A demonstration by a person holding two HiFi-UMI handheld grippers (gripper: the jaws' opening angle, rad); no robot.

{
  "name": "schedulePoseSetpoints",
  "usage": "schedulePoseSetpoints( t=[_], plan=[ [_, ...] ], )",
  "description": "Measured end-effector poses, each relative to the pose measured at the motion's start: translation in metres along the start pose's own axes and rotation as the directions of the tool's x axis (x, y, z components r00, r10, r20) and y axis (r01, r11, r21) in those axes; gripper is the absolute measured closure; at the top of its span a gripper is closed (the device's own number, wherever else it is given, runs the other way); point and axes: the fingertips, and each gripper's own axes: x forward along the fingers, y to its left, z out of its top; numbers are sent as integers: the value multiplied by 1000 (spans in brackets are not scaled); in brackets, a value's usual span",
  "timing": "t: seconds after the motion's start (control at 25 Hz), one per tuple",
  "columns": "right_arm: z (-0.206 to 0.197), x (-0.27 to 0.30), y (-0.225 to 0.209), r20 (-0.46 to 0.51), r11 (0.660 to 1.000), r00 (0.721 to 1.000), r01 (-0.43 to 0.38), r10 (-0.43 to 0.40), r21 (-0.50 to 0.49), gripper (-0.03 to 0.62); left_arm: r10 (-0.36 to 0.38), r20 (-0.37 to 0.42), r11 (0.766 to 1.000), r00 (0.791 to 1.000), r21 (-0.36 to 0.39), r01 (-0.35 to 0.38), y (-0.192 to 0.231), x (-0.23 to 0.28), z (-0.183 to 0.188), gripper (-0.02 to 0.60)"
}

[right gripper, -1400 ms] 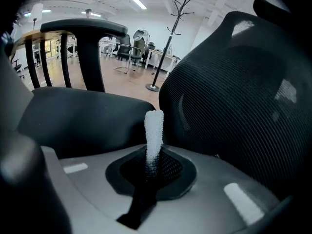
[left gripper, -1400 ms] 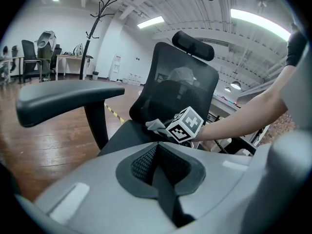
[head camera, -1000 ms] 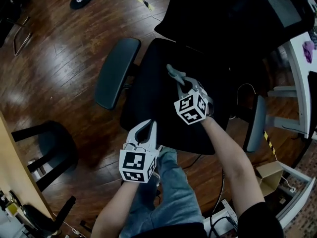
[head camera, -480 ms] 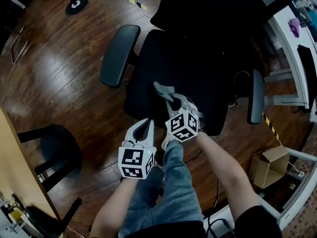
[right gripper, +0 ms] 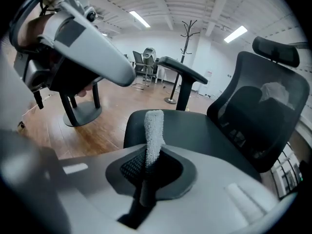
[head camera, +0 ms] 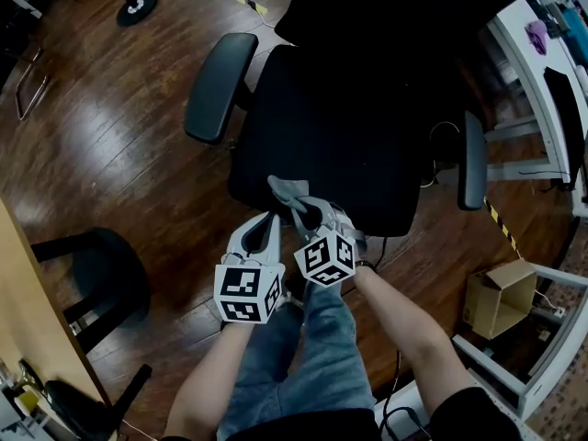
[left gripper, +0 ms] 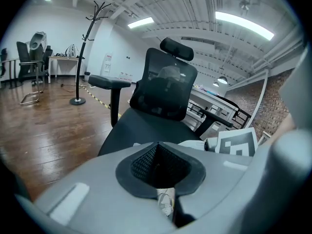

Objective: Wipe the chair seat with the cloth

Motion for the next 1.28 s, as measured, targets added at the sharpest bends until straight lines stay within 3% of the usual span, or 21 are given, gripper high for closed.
schedulePoseSetpoints(
  t=[0.24, 0.48, 0.68, 0.92, 1.28],
  plan=[
    [-3, -1, 1, 10, 1000, 1000, -9, 9, 8, 585, 9, 0, 1000, 1000, -3, -9, -1, 7, -1, 578],
    [8, -13, -30, 48, 999, 999, 20, -22, 39, 585, 6, -1, 1000, 1000, -4, -6, -10, 24, 15, 578],
    [24, -23, -112, 91, 992, 988, 127, -128, 18, 585, -10, 25, 1000, 1000, -8, 10, -23, 49, 43, 578],
    [19, -12, -239, 54, 967, 966, 254, -254, 11, 585, -32, 60, 999, 998, -7, 33, -43, 86, 77, 578],
    [-17, 45, -346, -78, 967, 965, 244, -249, -73, 585, -67, 8, 998, 998, 2, 67, -71, 138, 88, 578]
  ],
)
